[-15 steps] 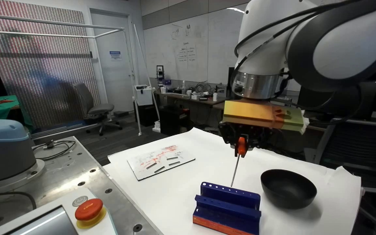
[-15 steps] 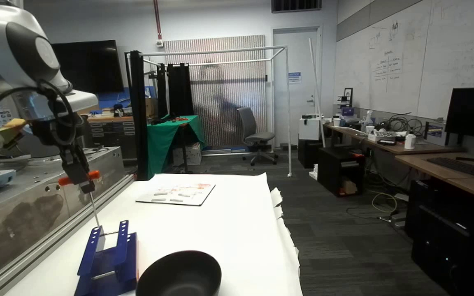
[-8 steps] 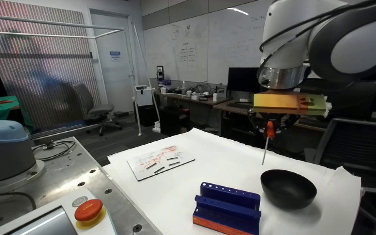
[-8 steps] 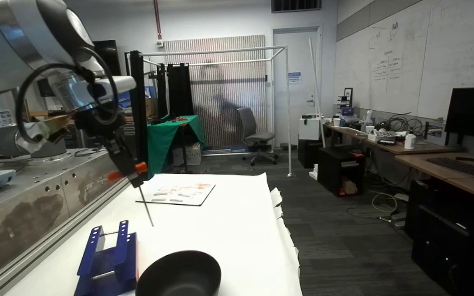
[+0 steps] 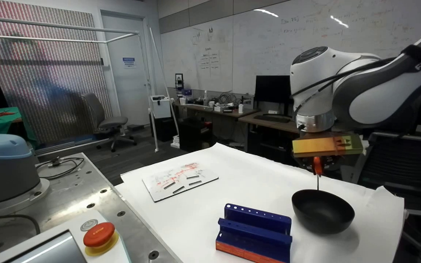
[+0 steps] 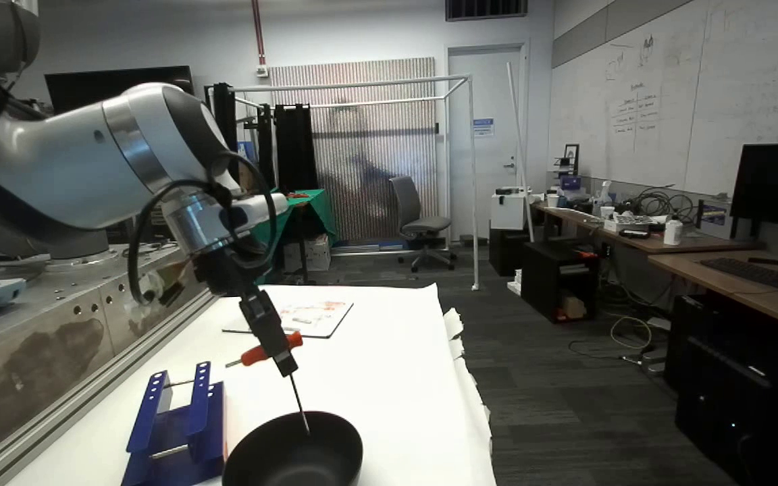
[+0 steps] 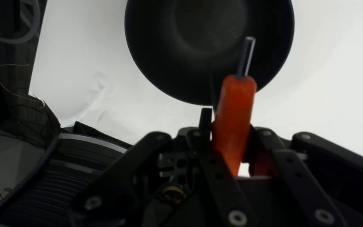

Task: Put the red object in the bowl

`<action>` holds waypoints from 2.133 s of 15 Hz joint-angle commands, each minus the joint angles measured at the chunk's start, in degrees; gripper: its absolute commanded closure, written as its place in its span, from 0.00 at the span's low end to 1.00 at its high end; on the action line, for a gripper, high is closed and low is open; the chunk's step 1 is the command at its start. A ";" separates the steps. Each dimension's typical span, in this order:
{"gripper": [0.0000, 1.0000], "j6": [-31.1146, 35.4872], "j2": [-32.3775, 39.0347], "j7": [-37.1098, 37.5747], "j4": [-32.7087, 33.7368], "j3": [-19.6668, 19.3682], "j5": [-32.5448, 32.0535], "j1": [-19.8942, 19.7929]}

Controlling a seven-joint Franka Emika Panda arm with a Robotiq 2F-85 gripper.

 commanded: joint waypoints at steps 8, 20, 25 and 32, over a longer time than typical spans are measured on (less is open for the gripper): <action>0.57 -4.61 14.68 -4.21 9.17 -3.82 1.49 2.49; 0.00 -5.47 17.22 -13.27 12.29 -3.96 9.49 3.39; 0.00 2.99 10.17 -23.66 6.86 -3.24 14.16 1.46; 0.00 9.58 -4.68 -46.54 -3.25 -2.06 32.23 0.08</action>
